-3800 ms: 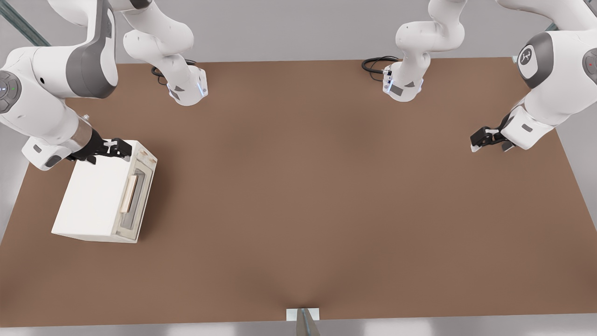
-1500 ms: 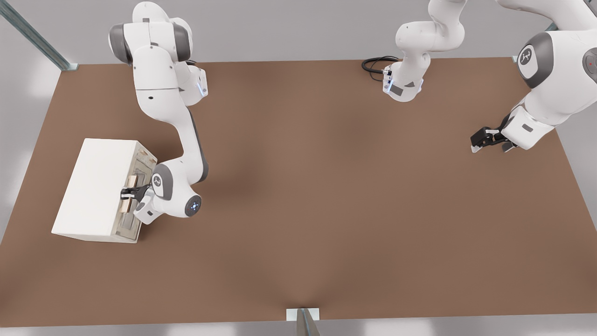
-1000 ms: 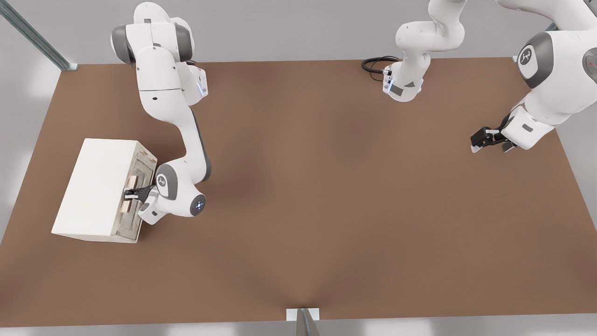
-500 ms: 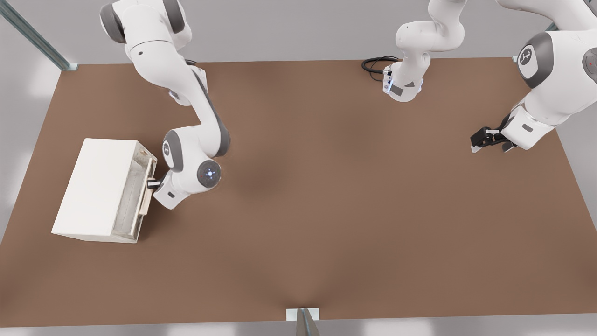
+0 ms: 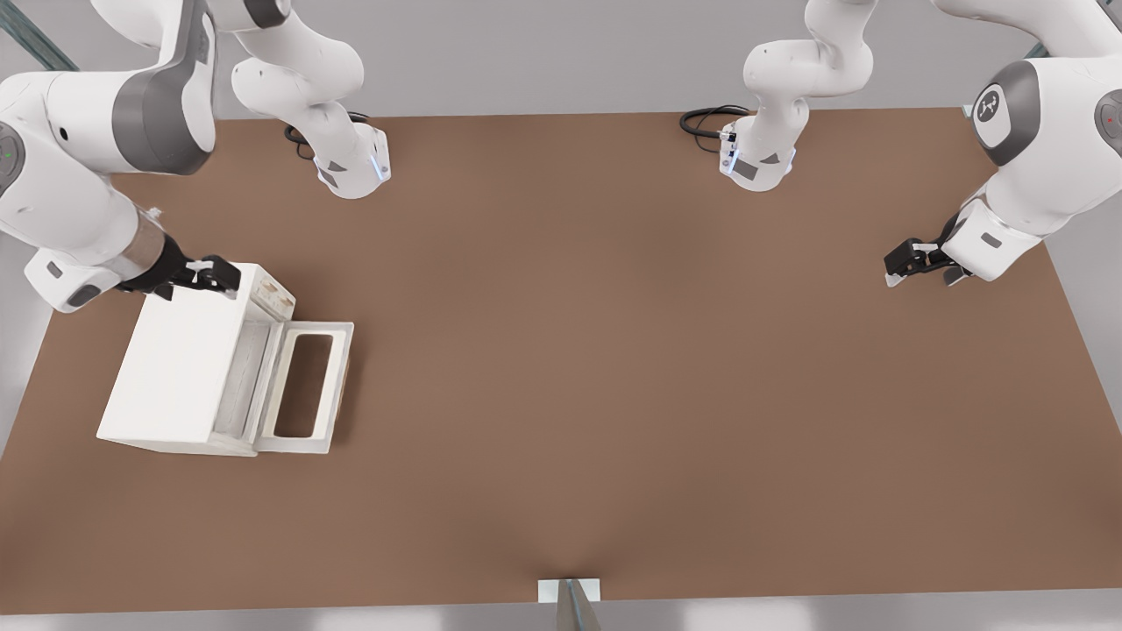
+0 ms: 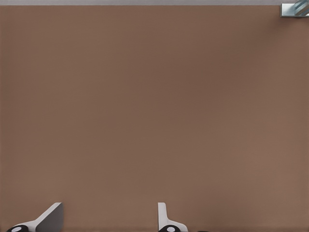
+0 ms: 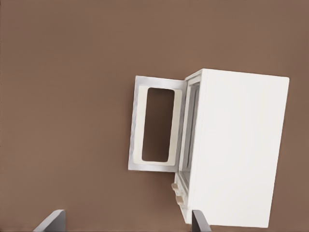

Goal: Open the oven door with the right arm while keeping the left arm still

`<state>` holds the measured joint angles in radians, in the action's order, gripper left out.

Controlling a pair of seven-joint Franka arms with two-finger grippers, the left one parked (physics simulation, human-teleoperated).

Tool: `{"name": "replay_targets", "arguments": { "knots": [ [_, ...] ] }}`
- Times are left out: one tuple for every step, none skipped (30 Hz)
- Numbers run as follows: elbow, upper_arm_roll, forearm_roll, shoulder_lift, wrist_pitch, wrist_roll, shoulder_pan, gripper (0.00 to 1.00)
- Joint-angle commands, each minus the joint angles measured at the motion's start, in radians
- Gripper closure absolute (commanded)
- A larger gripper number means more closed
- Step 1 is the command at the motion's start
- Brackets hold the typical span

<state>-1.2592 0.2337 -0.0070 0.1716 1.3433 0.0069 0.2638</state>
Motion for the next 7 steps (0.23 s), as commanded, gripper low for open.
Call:
{"name": "replay_targets", "arguments": {
  "knots": [
    [0.003, 0.003, 0.019, -0.001, -0.007, -0.216, -0.006, 0.0],
    [0.003, 0.003, 0.021, -0.001, -0.009, -0.216, -0.018, 0.0],
    [0.003, 0.001, 0.021, -0.001, -0.006, -0.214, -0.023, 0.0],
    [0.003, 0.001, 0.021, -0.001, -0.003, -0.214, -0.023, 0.0],
    [0.003, 0.003, 0.021, -0.001, -0.003, -0.214, -0.025, 0.0],
    [0.014, 0.003, 0.022, -0.001, -0.004, -0.214, -0.025, 0.0],
    [0.015, 0.003, 0.022, -0.001, -0.004, -0.214, -0.025, 0.0]
  ]
}}
